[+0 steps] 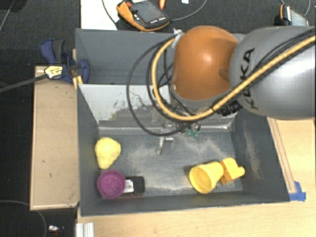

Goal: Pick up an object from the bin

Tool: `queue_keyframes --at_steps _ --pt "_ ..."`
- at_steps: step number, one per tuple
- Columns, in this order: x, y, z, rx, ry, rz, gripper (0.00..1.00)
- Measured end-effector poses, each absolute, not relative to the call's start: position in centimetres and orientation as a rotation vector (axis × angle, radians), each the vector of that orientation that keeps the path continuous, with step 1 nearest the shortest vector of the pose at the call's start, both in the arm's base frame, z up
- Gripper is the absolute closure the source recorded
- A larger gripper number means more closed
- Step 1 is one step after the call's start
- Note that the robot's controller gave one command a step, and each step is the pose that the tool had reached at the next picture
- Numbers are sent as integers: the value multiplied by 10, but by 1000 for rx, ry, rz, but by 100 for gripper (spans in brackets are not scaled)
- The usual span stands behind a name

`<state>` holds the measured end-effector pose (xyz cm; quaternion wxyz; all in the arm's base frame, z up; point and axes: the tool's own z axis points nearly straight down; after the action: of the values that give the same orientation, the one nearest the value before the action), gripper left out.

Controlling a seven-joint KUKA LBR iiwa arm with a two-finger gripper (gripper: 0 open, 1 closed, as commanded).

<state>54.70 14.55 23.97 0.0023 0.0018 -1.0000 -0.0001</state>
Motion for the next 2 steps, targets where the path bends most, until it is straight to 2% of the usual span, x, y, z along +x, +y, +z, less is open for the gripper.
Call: queue_keyframes --at_steps 1,2 --pt "548 144 245 -5 -3145 -2 0" --pt "554 249 83 253 -3140 -4 0"
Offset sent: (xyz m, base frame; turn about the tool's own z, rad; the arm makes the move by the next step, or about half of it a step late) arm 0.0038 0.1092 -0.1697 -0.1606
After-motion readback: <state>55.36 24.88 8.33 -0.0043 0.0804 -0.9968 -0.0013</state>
